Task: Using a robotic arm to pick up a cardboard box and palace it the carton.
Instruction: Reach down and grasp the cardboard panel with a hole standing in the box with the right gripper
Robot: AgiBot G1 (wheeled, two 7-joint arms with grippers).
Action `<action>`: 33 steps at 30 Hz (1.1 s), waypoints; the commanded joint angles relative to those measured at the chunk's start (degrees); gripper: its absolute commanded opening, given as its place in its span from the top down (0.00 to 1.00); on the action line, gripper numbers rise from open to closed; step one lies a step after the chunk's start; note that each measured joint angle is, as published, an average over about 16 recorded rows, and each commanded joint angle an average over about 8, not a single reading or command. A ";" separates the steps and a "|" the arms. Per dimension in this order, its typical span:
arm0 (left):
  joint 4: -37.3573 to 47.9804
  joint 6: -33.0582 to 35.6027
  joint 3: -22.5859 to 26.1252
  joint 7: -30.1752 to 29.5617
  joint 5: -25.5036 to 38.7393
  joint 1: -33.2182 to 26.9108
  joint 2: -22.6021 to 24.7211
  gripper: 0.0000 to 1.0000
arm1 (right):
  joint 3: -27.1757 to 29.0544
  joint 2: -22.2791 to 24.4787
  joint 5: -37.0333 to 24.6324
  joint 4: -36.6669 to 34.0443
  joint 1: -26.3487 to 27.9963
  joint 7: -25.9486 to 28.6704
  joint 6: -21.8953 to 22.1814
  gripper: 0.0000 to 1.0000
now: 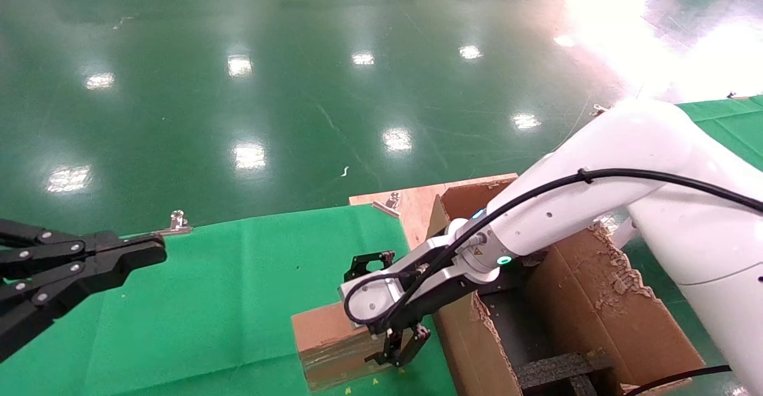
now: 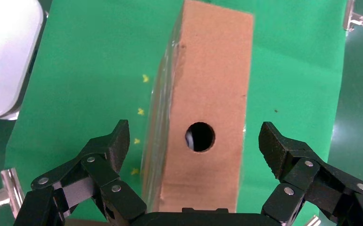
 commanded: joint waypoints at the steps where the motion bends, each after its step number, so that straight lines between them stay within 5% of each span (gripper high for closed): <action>1: 0.00 0.00 0.00 0.00 0.00 0.00 0.00 0.22 | -0.42 -0.28 -0.55 -0.05 0.27 -0.21 -0.10 0.48; 3: 0.01 -0.01 0.00 0.00 0.00 0.01 0.00 0.00 | -0.66 -0.43 -0.91 -0.08 0.51 -0.25 -0.19 0.73; 6: 0.01 -0.01 -0.01 0.00 0.00 0.01 0.00 0.00 | -0.84 -0.53 -1.19 -0.10 0.71 -0.28 -0.27 0.99; 33: 0.01 -0.01 0.00 0.00 0.00 0.01 0.00 0.00 | -0.22 -0.12 -0.17 -0.02 0.05 -0.24 -0.13 1.00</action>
